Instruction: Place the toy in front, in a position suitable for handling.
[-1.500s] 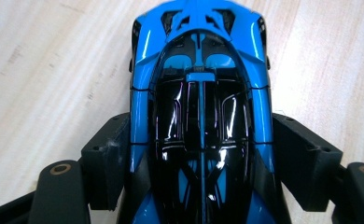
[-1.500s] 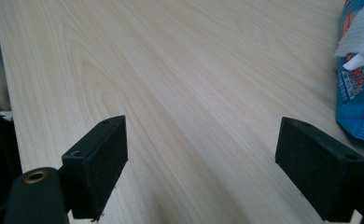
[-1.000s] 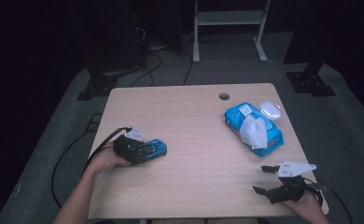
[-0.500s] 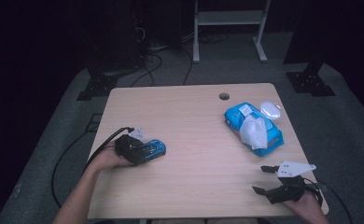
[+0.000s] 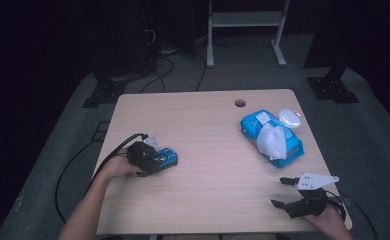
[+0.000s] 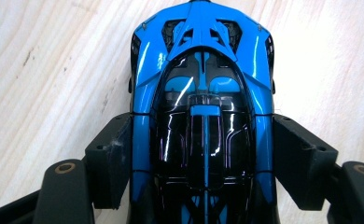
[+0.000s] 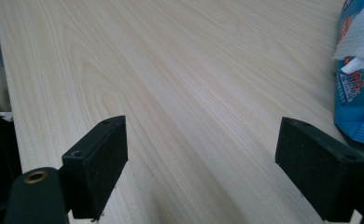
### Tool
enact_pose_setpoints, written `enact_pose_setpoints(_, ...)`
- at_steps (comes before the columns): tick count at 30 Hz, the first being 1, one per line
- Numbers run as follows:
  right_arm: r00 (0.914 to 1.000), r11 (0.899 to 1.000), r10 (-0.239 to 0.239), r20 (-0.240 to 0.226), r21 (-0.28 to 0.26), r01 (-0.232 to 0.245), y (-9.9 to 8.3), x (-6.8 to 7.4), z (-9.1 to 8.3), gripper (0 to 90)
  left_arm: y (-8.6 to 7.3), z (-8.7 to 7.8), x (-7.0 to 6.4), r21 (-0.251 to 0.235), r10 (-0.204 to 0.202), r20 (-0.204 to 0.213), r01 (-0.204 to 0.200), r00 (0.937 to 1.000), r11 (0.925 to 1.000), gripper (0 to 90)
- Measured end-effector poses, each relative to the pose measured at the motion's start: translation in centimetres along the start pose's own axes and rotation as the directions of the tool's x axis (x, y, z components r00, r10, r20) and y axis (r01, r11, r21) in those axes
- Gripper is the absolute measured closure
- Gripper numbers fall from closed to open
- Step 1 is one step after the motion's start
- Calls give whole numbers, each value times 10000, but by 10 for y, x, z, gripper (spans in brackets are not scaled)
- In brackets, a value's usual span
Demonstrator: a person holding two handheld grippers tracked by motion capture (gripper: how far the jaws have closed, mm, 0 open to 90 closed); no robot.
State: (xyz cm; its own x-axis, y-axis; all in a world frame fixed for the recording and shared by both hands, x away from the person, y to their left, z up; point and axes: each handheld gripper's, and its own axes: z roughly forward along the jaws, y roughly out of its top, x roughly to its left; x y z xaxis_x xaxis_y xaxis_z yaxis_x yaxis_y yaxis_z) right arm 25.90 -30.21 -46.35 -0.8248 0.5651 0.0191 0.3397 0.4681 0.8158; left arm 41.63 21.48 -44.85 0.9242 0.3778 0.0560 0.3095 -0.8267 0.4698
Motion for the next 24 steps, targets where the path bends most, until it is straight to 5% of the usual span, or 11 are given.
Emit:
enact_pose_setpoints(16, 10000, 10000, -68, 38, -41, 68, 1, 0, 0, 166, -2, -19, -5, -447, 22, -325, -36, 9995, 9990, 282)
enact_pose_setpoints(24, 9999, 9999, -81, 73, -116, 81, 2, 0, -2, 166, 24, -38, -22, -842, 781, -372, -810, 9963, 9932, 282)
